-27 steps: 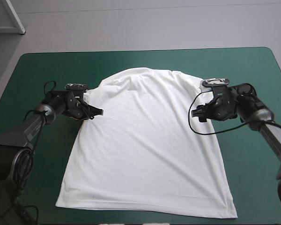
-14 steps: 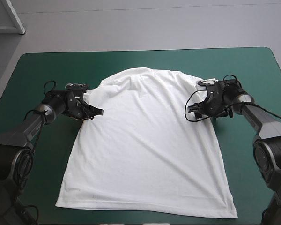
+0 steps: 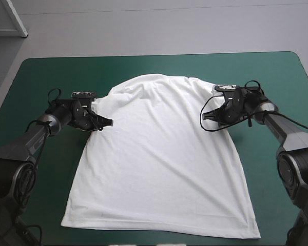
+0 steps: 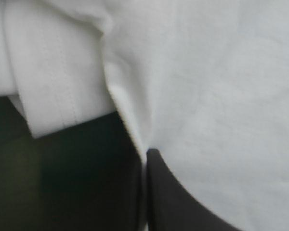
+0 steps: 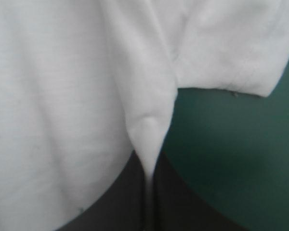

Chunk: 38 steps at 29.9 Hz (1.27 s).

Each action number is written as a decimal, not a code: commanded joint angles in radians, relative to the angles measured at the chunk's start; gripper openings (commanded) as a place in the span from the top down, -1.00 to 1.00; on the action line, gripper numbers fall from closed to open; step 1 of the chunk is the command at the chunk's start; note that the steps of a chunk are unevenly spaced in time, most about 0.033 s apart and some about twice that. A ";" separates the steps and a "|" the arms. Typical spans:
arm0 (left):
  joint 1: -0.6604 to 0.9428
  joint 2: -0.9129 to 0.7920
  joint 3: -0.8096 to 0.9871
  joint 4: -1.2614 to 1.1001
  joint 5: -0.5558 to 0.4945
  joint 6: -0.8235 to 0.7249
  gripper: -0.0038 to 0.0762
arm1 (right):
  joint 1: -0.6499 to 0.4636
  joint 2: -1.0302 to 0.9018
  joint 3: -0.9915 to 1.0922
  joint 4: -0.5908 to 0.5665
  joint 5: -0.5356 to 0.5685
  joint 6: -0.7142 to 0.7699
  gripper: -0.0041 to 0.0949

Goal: Fold the cloth

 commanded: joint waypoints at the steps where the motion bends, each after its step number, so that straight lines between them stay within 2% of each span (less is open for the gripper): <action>1: -0.001 -0.090 -0.045 -0.001 -0.010 -0.008 0.93 | -0.003 -0.120 -0.058 -0.031 -0.007 0.000 0.95; 5: -0.001 -0.171 -0.108 0.025 -0.005 -0.008 0.93 | -0.003 -0.226 -0.123 -0.098 0.049 0.009 0.95; 15: -0.001 -0.389 -0.381 0.045 0.091 -0.003 0.93 | -0.003 -0.427 -0.358 -0.233 0.245 0.026 0.95; 23: -0.001 -0.449 -0.653 0.190 0.285 0.008 0.93 | -0.003 -0.515 -0.532 -0.245 0.347 0.029 0.95; 27: -0.001 -0.449 -0.712 0.214 0.284 0.058 0.93 | -0.003 -0.509 -0.581 -0.191 0.331 -0.030 0.95; 33: -0.001 -0.404 -0.716 0.199 0.184 0.060 0.93 | -0.003 -0.427 -0.598 -0.140 0.179 -0.050 0.95; 38: -0.001 -0.289 -0.721 0.160 0.103 0.060 0.93 | -0.003 -0.296 -0.647 -0.135 0.054 -0.050 0.95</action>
